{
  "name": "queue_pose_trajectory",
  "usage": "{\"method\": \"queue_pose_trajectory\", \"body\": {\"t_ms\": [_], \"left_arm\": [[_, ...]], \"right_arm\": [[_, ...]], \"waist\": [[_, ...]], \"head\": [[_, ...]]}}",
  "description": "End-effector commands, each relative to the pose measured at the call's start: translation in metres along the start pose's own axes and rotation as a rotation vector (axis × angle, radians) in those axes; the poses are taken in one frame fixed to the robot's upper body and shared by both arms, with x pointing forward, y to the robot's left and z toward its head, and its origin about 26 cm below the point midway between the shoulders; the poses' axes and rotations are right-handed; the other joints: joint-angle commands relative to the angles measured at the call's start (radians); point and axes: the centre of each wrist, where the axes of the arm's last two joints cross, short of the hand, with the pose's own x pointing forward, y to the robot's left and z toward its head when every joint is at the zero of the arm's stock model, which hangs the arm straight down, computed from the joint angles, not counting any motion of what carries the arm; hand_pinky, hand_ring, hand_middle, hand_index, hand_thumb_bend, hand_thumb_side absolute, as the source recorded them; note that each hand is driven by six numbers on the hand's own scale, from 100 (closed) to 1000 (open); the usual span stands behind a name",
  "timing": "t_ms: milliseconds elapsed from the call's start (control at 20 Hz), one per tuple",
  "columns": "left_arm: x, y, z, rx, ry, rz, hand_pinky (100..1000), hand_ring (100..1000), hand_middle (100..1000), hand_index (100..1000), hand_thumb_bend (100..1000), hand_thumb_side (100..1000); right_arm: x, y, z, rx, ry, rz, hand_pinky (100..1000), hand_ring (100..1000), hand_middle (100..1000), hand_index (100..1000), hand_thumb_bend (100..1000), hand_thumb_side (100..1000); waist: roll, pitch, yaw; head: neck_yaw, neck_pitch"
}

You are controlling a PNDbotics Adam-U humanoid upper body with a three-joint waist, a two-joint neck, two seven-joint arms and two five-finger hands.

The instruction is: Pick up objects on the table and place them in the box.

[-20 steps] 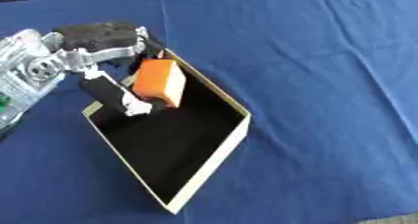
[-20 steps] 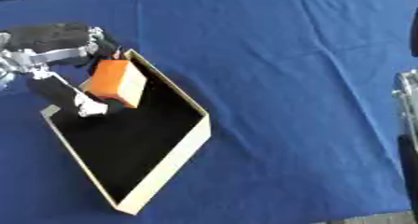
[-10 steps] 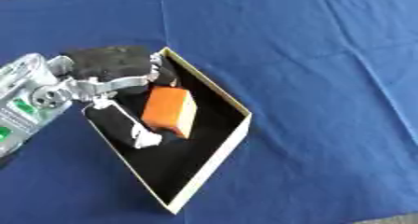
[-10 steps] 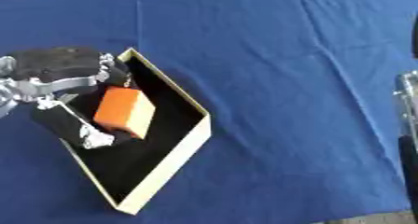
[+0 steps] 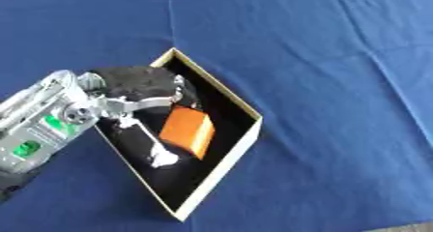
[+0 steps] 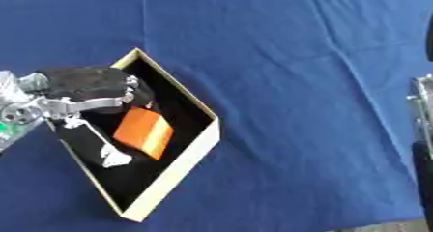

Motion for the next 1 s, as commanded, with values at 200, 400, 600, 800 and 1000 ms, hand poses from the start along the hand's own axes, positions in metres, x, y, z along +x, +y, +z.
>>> {"method": "queue_pose_trajectory", "body": {"t_ms": [200,400,600,800,1000], "left_arm": [[-0.004,0.005,0.001,-0.008,0.025,-0.095,565,754,765,885,681,554],[-0.003,0.008,0.002,-0.002,0.028,-0.138,604,793,791,903,753,582],[0.001,0.017,0.009,0.064,0.029,-0.150,590,781,779,892,687,589],[0.011,0.034,0.025,0.185,0.010,-0.141,513,710,723,847,492,599],[0.015,0.049,0.042,0.310,0.001,-0.111,403,589,617,744,135,548]], "right_arm": [[0.005,-0.005,-0.005,-0.007,-0.028,0.008,770,776,644,760,100,843],[0.005,-0.005,-0.005,-0.009,-0.027,0.009,770,777,645,761,100,843],[0.005,-0.006,-0.004,-0.010,-0.023,0.011,770,777,645,761,100,844],[0.005,-0.006,-0.003,-0.010,-0.019,0.016,771,777,646,761,100,841],[0.004,-0.007,-0.003,-0.013,-0.019,0.019,771,778,648,761,100,836]], "waist": [[-0.004,-0.019,-0.001],[-0.003,-0.021,0.000],[-0.003,-0.024,0.002],[-0.002,-0.029,0.006],[-0.001,-0.036,0.008]], "head": [[-0.002,-0.009],[-0.004,-0.009],[-0.006,-0.008],[-0.010,-0.010],[-0.016,-0.011]]}}
